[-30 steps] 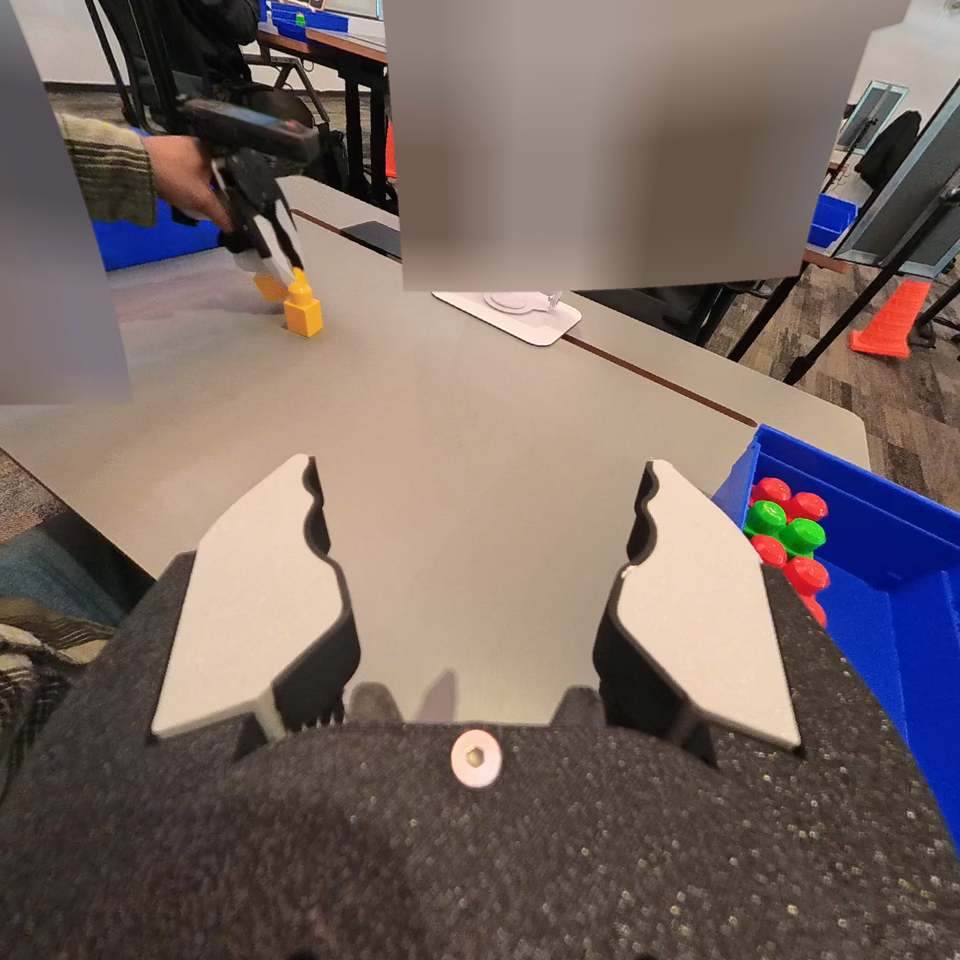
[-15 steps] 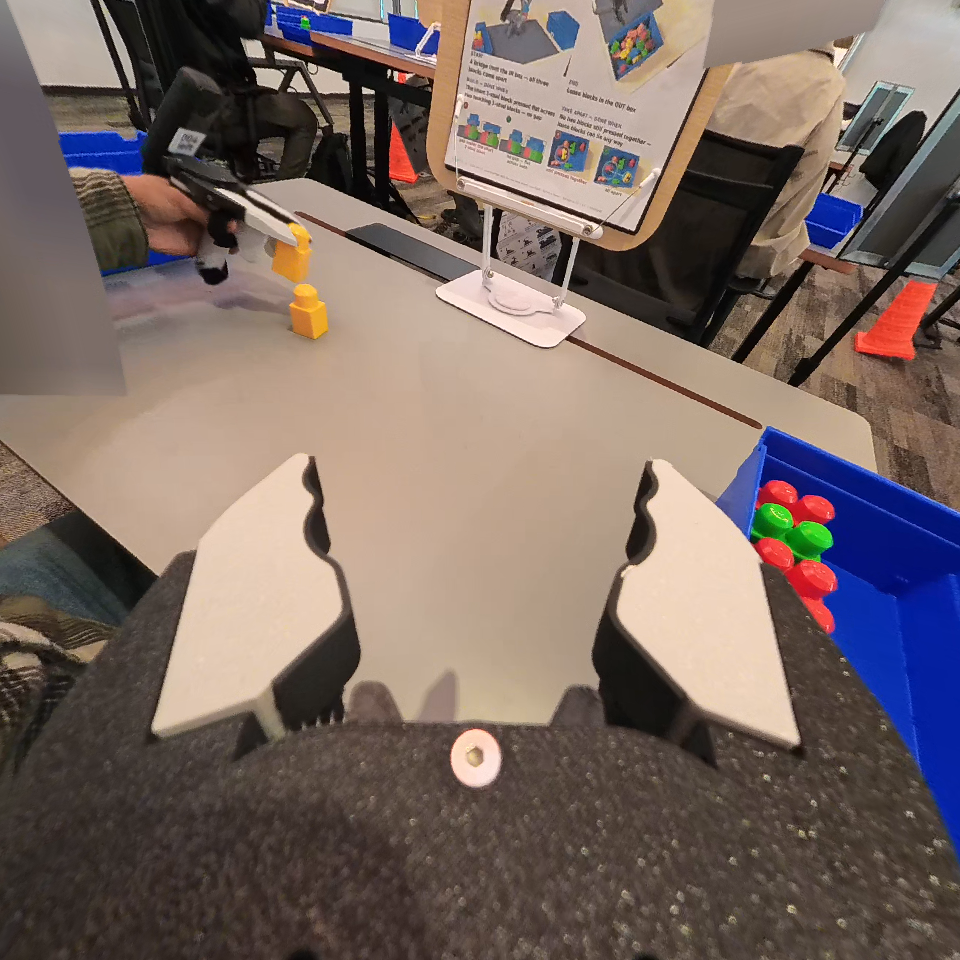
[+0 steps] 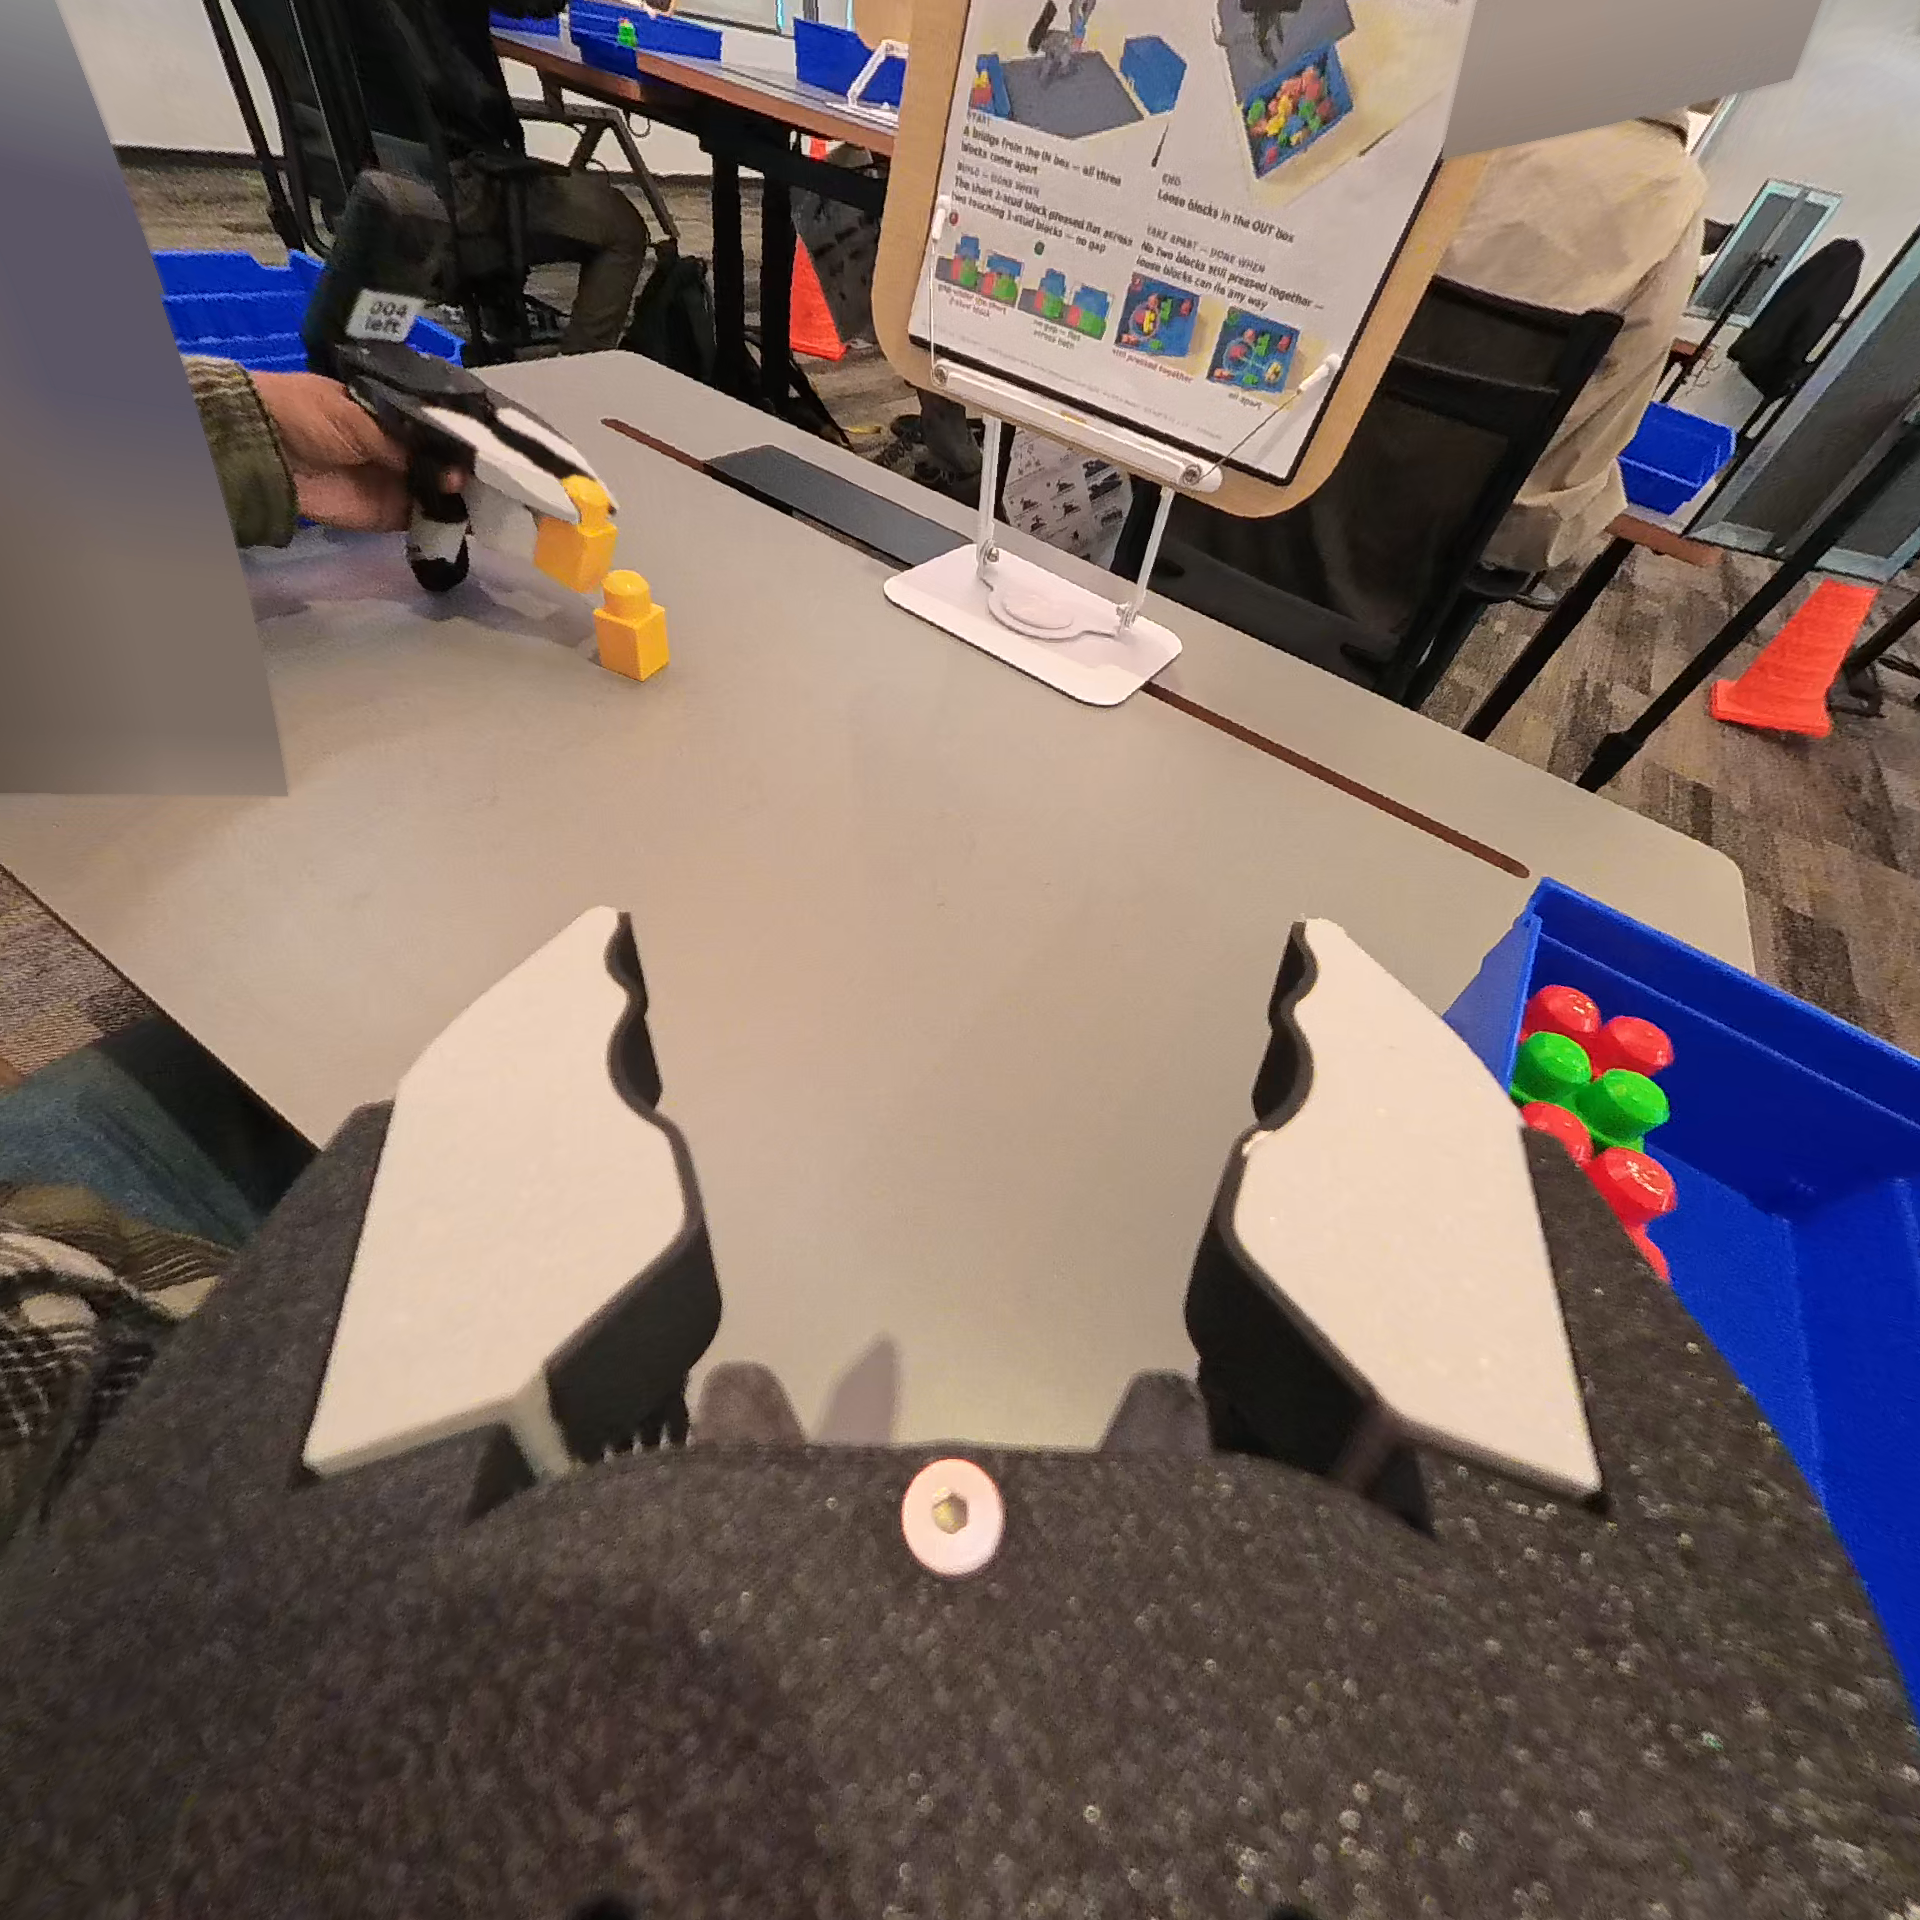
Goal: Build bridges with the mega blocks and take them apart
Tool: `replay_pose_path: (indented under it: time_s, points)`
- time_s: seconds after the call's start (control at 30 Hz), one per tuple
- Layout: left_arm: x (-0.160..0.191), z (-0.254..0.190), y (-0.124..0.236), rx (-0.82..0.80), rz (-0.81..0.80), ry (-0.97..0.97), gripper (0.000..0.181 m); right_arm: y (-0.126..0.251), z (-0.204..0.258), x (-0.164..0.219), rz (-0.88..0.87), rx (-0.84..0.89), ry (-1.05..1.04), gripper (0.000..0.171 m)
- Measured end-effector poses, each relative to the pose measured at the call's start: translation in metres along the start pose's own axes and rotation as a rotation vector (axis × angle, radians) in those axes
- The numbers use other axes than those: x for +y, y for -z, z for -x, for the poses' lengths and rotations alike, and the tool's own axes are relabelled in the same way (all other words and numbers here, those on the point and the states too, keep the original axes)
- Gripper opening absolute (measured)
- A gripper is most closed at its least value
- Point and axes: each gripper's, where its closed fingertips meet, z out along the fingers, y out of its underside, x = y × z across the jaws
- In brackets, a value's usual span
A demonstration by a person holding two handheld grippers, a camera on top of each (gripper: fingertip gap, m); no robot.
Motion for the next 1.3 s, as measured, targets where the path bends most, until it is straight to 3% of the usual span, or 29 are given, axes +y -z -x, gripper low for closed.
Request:
replay_pose_path:
  time_s: [0.37, 0.97, 1.3]
  points:
    - [0.021, -0.001, -0.014, 0.008, 0.152, -0.006, 0.029, 0.000, 0.002, -0.004, 0.001, -0.001, 0.014, 0.113]
    - [0.019, -0.005, -0.040, 0.044, 0.180, -0.030, 0.029, 0.005, 0.002, -0.006, 0.006, 0.012, 0.025, 0.113]
    - [0.034, -0.004, -0.050, 0.060, 0.307, -0.029, 0.029, 0.005, 0.003, -0.007, 0.008, 0.013, 0.030, 0.113]
